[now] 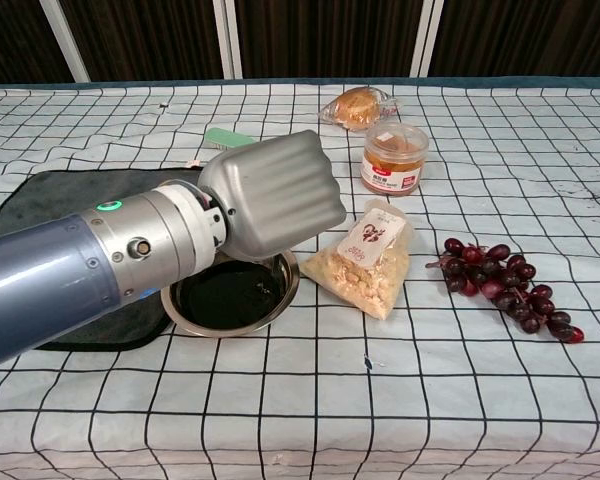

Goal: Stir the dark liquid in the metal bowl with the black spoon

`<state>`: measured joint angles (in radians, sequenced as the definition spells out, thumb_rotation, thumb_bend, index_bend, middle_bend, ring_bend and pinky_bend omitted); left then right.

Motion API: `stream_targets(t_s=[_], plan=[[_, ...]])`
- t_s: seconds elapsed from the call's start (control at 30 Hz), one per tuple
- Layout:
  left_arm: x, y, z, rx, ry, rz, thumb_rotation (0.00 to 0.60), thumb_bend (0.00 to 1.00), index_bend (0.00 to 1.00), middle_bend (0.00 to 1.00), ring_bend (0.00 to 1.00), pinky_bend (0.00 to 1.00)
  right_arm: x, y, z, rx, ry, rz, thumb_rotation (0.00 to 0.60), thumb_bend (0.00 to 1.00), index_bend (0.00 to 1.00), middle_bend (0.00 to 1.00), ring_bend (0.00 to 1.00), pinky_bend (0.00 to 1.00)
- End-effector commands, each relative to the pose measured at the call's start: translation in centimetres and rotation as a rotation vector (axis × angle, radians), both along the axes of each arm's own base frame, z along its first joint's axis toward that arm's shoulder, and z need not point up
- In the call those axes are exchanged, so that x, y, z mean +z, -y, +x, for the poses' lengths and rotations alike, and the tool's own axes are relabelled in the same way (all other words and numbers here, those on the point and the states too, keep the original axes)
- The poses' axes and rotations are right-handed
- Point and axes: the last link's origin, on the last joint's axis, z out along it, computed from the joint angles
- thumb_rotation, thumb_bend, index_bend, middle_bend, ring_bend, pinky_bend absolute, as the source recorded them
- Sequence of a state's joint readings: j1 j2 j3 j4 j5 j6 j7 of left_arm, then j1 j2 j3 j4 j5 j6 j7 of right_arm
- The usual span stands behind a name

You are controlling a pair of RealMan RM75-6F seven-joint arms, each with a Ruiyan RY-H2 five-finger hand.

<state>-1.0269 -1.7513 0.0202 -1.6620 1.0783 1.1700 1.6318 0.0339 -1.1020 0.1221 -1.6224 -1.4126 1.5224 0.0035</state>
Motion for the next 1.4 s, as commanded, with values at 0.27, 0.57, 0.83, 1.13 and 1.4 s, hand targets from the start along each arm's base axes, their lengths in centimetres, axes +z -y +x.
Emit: stream_targets(t_s=[0.27,0.57,0.83,1.13,1.4], plan=[[3.3,0.3,-3.8,0.019,-0.025,0.007,0.6,0.51,0.65,0.93,0.95,0.92,-0.2,0.0,0.2,0.0,-0.003,0.001,0.6,0.13,0.08,0.03,0.13,0.25],[3.1,-1.9,-3.8,0.035,-0.033,0.041,0.6,0.51,0.65,0.93,0.95,0.92,-0.1,0.0,0.2,-0.004,-0.002,-0.007,0.6,0.13,0.08,0.03,0.13,0.25],[1.4,-2.8,-2.2,0.021,-0.037,0.057,0.6,0.51,0.65,0.93,0.95,0.92,-0.1,0.0,0.1,-0.007,0.001,-0.003,0.6,0.13,0.08,0.03,0.13,0.25],[-0.6,-1.7,0.4,-0.017,0.004,0.013,0.6,0.51,0.66,0.93,0.95,0.92,0.1,-0.1,0.1,-0.005,0.006,-0.012,0.6,0.13,0.08,0.03,0.13,0.25],[-0.7,-0.2,0.3,-0.03,0.002,-0.021,0.6,0.51,0.66,0.93,0.95,0.92,0.0,-0.1,0.2,0.0,0.007,-0.007,0.6,0.13,0.08,0.03,0.13,0.25]])
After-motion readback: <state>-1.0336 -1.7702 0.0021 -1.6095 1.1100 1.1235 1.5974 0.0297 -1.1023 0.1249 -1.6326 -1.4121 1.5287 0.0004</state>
